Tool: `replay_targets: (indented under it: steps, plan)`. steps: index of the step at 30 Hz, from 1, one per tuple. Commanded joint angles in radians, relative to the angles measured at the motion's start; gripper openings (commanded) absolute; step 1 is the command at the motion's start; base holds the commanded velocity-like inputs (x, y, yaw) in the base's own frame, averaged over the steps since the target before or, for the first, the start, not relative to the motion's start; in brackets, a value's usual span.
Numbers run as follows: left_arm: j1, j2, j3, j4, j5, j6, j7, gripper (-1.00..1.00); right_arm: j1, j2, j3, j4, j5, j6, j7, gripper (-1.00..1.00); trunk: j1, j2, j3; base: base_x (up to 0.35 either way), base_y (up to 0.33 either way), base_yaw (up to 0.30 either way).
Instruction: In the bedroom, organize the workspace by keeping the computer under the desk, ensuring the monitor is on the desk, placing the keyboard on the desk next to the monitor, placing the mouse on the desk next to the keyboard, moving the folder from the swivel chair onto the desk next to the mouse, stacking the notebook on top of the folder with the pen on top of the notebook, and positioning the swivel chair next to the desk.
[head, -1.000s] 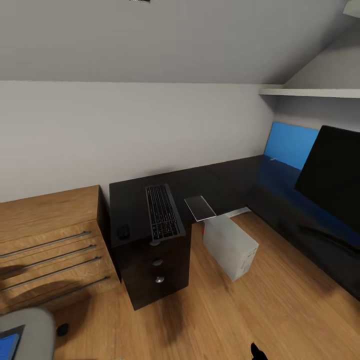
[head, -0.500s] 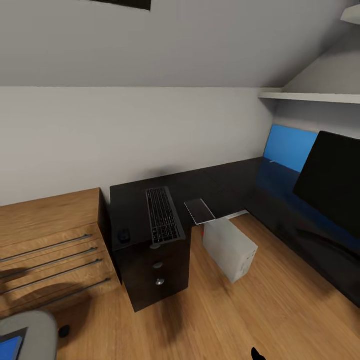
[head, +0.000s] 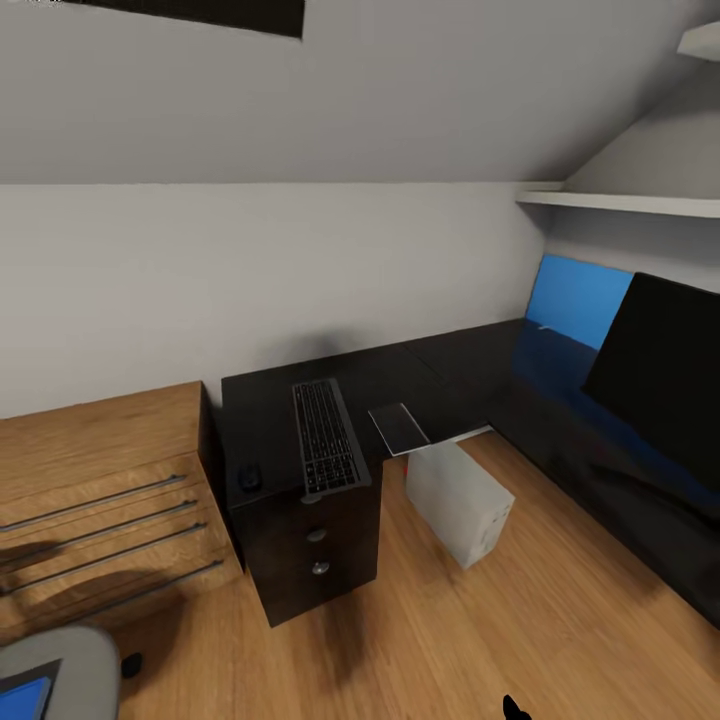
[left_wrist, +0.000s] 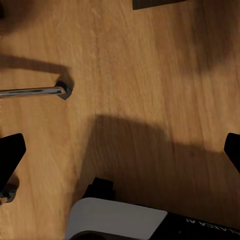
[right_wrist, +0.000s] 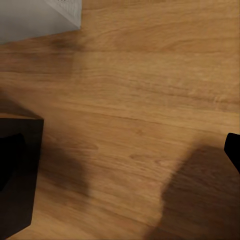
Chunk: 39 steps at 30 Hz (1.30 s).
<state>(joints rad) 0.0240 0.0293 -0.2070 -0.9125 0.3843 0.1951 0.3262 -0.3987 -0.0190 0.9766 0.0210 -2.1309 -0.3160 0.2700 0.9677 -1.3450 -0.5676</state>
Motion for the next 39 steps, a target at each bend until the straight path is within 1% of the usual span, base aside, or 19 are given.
replay_targets:
  steps: [1, 39]
  plan:
    - [0.0, 0.001, -0.005, -0.002, 0.008, 0.003, 0.009, 1.0, 0.0, 0.001, 0.007, 0.002, -0.011, 0.0, 0.006, 1.0, -0.004, 0.007, 0.002, 0.0, 0.0, 0.0]
    - [0.001, 0.001, -0.004, 0.011, 0.007, 0.003, 0.011, 1.0, 0.0, 0.001, 0.007, 0.002, -0.011, 0.0, 0.006, 1.0, -0.15, 0.273, 0.122, 0.0, 0.0, 0.0]
